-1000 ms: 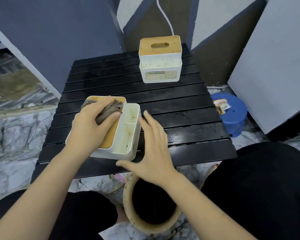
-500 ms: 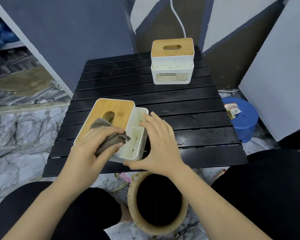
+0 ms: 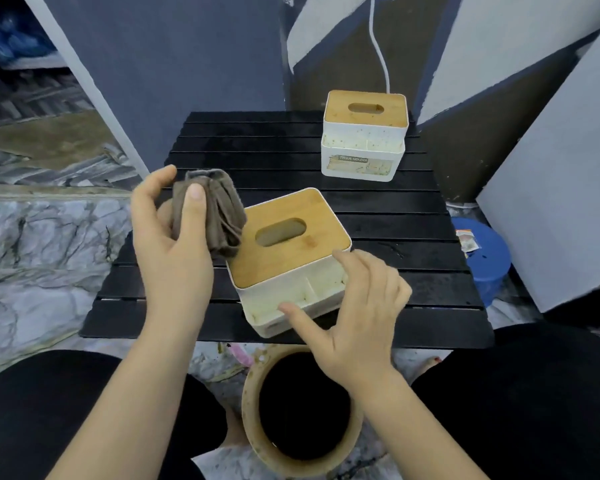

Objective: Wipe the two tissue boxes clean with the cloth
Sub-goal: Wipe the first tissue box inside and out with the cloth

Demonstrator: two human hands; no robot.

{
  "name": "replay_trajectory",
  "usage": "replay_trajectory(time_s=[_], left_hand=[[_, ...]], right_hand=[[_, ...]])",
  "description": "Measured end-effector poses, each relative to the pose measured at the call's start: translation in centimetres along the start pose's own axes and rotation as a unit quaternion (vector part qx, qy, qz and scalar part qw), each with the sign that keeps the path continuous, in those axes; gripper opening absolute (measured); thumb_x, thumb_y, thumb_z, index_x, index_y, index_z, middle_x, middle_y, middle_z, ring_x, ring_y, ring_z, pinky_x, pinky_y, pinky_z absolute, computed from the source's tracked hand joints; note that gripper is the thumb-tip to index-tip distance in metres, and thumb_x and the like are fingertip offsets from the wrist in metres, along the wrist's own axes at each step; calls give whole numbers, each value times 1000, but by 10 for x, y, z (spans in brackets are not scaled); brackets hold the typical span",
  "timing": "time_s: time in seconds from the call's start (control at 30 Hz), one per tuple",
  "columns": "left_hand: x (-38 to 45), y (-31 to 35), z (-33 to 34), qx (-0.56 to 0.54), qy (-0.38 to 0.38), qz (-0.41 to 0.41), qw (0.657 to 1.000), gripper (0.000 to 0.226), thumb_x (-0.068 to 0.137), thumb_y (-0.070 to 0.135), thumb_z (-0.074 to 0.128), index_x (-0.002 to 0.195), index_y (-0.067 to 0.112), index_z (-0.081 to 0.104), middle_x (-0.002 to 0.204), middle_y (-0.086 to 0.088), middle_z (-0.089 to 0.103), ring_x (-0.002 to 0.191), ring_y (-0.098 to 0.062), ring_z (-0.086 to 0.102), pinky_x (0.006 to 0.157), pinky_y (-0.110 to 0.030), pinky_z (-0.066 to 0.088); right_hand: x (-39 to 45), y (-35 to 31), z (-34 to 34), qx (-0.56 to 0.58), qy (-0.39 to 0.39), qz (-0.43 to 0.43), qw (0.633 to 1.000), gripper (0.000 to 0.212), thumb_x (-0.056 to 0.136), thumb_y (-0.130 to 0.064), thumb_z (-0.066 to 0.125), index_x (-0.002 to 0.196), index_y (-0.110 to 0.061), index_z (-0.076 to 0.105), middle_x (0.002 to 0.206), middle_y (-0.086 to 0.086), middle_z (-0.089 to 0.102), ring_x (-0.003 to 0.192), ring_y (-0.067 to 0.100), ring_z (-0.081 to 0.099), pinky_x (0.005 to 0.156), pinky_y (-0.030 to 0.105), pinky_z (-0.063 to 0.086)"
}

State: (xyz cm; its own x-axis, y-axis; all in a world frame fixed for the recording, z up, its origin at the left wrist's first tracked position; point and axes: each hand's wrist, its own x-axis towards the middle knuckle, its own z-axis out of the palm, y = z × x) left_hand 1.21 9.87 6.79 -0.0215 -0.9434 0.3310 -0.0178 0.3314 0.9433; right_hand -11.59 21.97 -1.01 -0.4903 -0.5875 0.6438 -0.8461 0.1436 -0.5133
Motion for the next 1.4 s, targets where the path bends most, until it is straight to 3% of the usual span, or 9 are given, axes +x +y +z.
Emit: replay_trajectory(time_s=[0.13, 0.2, 0.4, 0.5, 0.67, 0.83, 1.0, 1.2, 1.4], left_hand=[[5, -24, 7, 31, 32, -27, 999, 25, 103, 24, 52, 125, 23, 62, 112, 16, 67, 104, -1, 62, 100, -29, 51], [3, -28, 11, 70, 38, -26, 996, 24, 102, 21, 54, 123, 20, 65, 116, 13, 65, 107, 6, 58, 96, -14, 46], [26, -29, 11, 121, 51, -44, 990, 24, 98, 22, 60, 122, 23, 65, 107, 16, 64, 97, 6, 58, 80, -5, 45], [46, -41, -3, 96, 4, -131, 987, 22, 99, 23, 61, 120, 25, 64, 102, 13, 65, 86, 8, 62, 70, -6, 48], [30, -71, -4, 74, -74, -213, 971, 27, 102, 20, 53, 97, 40, 72, 109, 8, 74, 109, -15, 67, 101, -45, 53], [-13, -63, 15, -82, -55, -196, 976, 35, 106, 18, 47, 134, 28, 65, 132, 13, 67, 114, -1, 63, 94, -21, 52], [-42, -46, 27, -110, -46, -81, 989, 41, 98, 38, 57, 131, 16, 67, 136, 8, 64, 130, -5, 56, 103, -18, 44], [-68, -48, 44, -42, 16, 56, 997, 30, 96, 17, 67, 124, 9, 72, 130, -2, 67, 126, -20, 61, 107, -39, 49], [-34, -37, 48, -44, -78, 40, 995, 30, 97, 14, 67, 127, 9, 71, 135, 0, 66, 131, -5, 56, 109, -22, 43]], right_hand=[[42, 14, -8, -10, -163, -112, 980, 91, 77, -86, 58, 143, -23, 57, 165, 12, 31, 153, 34, 27, 121, 52, 22], [56, 21, -7, -15, -277, -128, 952, 99, 68, -91, 60, 150, -37, 49, 173, 4, 10, 160, 31, 4, 125, 60, 14], [65, 21, -9, 19, -378, -70, 923, 118, 50, -87, 75, 153, -48, 35, 172, -16, -1, 157, 22, 5, 107, 50, 46], [63, 22, -4, 0, -357, -75, 931, 116, 49, -82, 80, 152, -48, 36, 171, -17, 2, 153, 25, 19, 96, 48, 57], [58, 26, 4, 27, -294, -56, 954, 112, 45, -79, 85, 145, -45, 48, 170, -16, 16, 143, 24, 37, 99, 42, 50], [63, 31, 2, 99, -263, 4, 960, 111, 36, -70, 93, 137, -45, 55, 164, -21, 26, 145, 5, 36, 107, 25, 35], [72, 42, -1, 162, -240, 64, 955, 112, 33, -64, 96, 135, -38, 61, 159, -18, 36, 145, -14, 29, 113, 14, 25], [72, 49, -4, 204, -219, 82, 951, 110, 33, -64, 93, 135, -38, 60, 158, -13, 40, 146, -9, 31, 115, 21, 29], [73, 59, -10, 228, -229, 73, 944, 110, 34, -59, 92, 135, -32, 59, 155, -11, 43, 148, -2, 34, 113, 13, 30]])
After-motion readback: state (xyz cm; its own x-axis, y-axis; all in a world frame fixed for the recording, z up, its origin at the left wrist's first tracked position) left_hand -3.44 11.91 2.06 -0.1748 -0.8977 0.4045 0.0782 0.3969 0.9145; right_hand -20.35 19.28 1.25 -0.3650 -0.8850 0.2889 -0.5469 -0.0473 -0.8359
